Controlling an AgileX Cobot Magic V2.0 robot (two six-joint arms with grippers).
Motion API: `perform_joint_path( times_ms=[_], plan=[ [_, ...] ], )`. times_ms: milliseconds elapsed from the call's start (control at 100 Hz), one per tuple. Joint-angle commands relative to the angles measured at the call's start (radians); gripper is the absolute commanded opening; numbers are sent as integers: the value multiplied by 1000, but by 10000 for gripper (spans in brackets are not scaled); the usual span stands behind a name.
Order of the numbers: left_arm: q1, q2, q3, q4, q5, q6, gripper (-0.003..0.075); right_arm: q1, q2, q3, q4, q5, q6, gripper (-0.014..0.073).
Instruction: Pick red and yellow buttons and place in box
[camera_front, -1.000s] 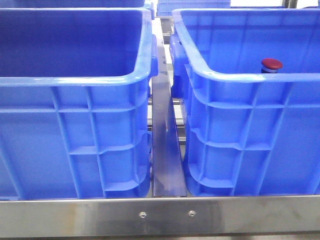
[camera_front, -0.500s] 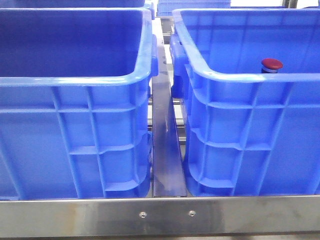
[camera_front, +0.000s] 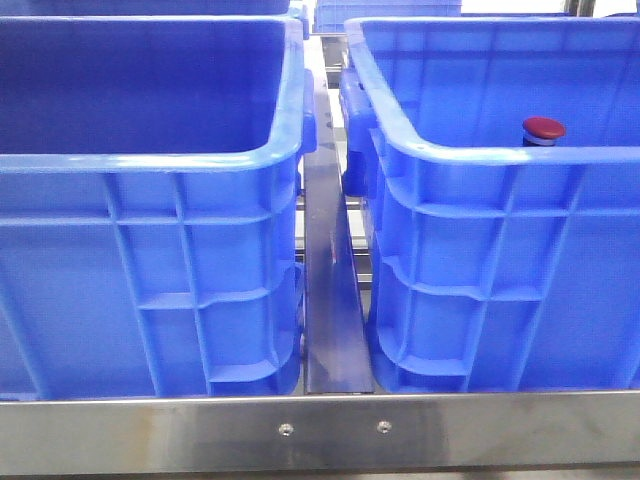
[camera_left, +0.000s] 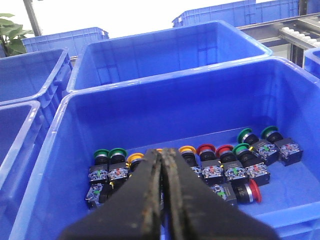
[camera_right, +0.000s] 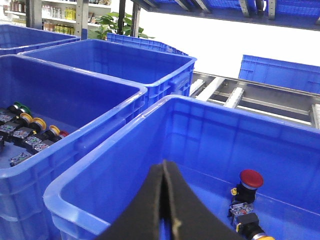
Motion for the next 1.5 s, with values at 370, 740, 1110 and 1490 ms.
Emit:
perform_joint_path(
  times_ms=[370,740,1110,1490],
  plan=[
    [3,16,112,57,-327,-130,-20,-5,9,-25,31,-10,-14,-96],
    [11,-6,403,176,-579,-302,-20,-5,9,-25,31,-9,-14,-96],
    [62,-82,520,147,-587,-299,-20,-5,9,-25,31,-9,-14,-96],
    [60,-82,518,128,-576,-299,-20,-5,9,-25,31,-10,-14,-96]
  ],
)
